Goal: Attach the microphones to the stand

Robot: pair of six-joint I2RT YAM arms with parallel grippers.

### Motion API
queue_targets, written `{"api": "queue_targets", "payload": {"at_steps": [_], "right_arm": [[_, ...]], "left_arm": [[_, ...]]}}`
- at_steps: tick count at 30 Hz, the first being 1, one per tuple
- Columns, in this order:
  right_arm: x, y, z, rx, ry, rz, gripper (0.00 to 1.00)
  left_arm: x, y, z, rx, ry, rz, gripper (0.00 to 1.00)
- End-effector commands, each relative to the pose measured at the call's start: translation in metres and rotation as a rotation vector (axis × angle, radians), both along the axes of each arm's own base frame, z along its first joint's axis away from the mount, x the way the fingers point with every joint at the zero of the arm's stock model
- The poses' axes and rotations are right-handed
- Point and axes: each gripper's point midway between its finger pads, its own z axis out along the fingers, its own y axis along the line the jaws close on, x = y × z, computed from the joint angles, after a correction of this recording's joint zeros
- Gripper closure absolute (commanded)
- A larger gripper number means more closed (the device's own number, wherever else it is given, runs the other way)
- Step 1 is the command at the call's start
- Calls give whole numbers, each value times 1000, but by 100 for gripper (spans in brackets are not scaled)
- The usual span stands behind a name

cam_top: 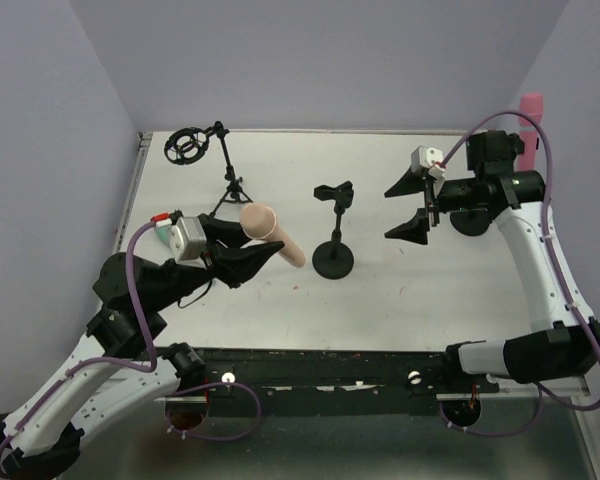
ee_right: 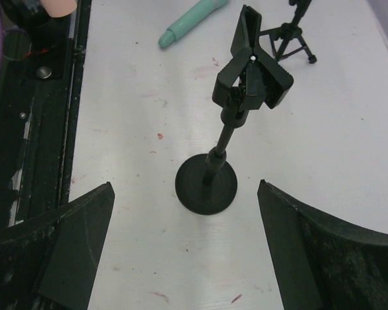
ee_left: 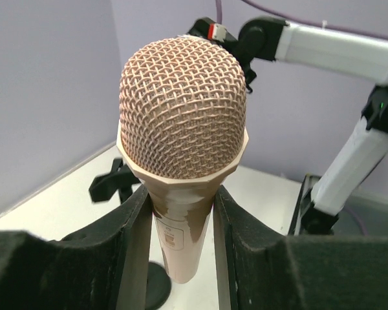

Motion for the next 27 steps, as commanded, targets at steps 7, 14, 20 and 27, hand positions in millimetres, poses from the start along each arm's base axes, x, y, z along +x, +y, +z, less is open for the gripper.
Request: {"api": "queue_targets", "payload": {"at_steps": [7, 14, 20, 27], "right_arm": [[54, 48, -10, -57, -16, 39, 0], [50, 73, -26, -72, 28, 94, 0], [45, 82, -19, -53, 42, 109, 0], [49, 86, -16, -45, 66, 98, 12]], "left_arm": [[22, 10, -98, 191, 62, 124, 96], [27, 12, -117, 200, 76, 138, 96], [30, 14, -125, 175, 100, 130, 96], [30, 16, -121, 162, 97, 132, 96]]}}
